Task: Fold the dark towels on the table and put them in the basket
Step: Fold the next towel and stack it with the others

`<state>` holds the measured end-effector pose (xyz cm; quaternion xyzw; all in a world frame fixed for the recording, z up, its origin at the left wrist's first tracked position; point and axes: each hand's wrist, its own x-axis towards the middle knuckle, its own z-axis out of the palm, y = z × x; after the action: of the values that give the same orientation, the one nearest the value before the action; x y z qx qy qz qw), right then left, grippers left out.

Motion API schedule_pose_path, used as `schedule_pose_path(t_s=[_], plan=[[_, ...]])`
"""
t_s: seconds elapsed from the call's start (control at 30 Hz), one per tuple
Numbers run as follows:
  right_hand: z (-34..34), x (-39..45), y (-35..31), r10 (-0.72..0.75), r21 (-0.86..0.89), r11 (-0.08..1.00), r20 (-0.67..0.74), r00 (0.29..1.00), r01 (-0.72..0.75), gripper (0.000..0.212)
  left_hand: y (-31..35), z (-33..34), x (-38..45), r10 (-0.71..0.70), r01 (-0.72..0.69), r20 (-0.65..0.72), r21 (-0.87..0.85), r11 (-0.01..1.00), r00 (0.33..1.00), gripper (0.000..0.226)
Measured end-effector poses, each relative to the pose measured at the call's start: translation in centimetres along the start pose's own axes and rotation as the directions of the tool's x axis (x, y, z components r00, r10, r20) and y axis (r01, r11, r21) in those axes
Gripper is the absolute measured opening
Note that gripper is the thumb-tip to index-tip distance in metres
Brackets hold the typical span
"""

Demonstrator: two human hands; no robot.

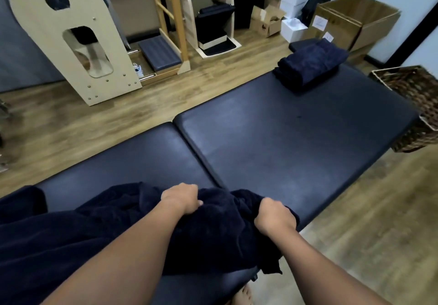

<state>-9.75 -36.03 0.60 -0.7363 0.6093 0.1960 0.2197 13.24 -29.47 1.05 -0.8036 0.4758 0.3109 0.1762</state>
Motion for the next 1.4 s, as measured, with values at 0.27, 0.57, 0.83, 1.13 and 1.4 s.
schedule_pose_path(t_s=[0.27,0.57,0.83,1.13,1.4], plan=[[-7.8,2.2,4.7,0.208,0.341,0.940,-0.560,0.802,-0.006,0.011,3.2,-9.3,2.5,0.000,-0.301,-0.538,-0.474,0.828,0.843,0.017],[-8.5,1.7,5.2,0.088,0.305,0.922,-0.764,0.639,0.238,0.013,4.6,-13.9,3.2,0.117,-0.279,-0.530,-0.238,0.930,0.840,0.044],[-4.7,5.7,7.2,0.170,0.283,0.957,-0.348,0.922,-0.070,0.019,5.7,-9.2,6.7,0.225,-0.217,-0.322,0.061,0.974,0.920,0.022],[-6.4,13.8,10.5,0.088,0.182,0.981,-0.113,0.990,-0.067,0.071,12.8,-10.0,14.2,0.206,-0.199,-0.149,0.062,0.978,0.967,0.074],[-14.2,19.0,15.2,0.143,0.243,0.969,-0.417,0.898,-0.042,0.015,18.4,-17.1,16.4,0.014,-0.203,-0.511,-0.315,0.927,0.860,0.015]])
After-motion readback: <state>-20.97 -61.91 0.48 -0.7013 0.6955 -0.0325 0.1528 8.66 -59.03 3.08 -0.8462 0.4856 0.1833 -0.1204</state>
